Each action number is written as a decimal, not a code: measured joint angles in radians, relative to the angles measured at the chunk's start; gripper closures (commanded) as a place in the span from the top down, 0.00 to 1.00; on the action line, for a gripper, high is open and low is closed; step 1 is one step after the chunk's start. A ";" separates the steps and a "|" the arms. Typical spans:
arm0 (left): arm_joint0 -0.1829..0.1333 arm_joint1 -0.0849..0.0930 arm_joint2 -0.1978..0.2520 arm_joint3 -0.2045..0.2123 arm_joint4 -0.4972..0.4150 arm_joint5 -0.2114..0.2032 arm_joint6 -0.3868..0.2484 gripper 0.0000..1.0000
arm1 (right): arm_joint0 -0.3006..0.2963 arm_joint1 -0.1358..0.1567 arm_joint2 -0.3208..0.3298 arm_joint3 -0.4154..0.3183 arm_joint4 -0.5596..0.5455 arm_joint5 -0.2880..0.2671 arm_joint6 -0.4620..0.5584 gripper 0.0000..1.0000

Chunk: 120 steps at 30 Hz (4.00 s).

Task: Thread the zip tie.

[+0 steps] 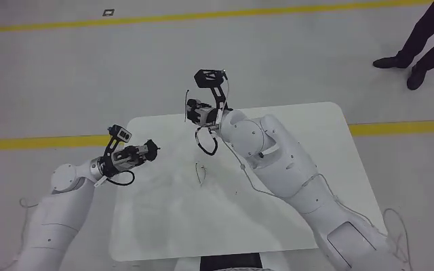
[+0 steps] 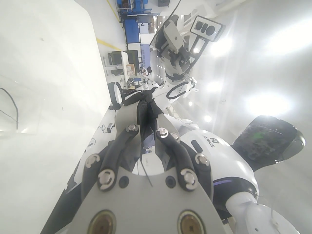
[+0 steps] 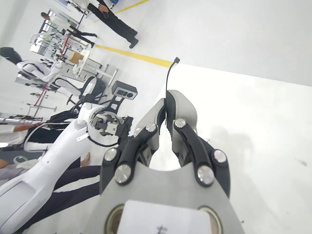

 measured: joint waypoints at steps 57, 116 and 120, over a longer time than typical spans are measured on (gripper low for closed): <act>0.029 -0.095 -0.027 -0.024 -0.012 0.000 0.229 0.00 | -0.226 -0.124 -0.131 -0.031 -0.292 -0.003 -0.368 0.00; 0.029 -0.095 -0.027 -0.024 -0.012 0.000 0.229 0.00 | -0.241 -0.204 -0.121 0.047 -0.387 -0.007 -0.392 0.00; 0.029 -0.095 -0.027 -0.024 -0.012 0.000 0.229 0.00 | -0.248 -0.207 -0.115 0.045 -0.367 -0.014 -0.398 0.00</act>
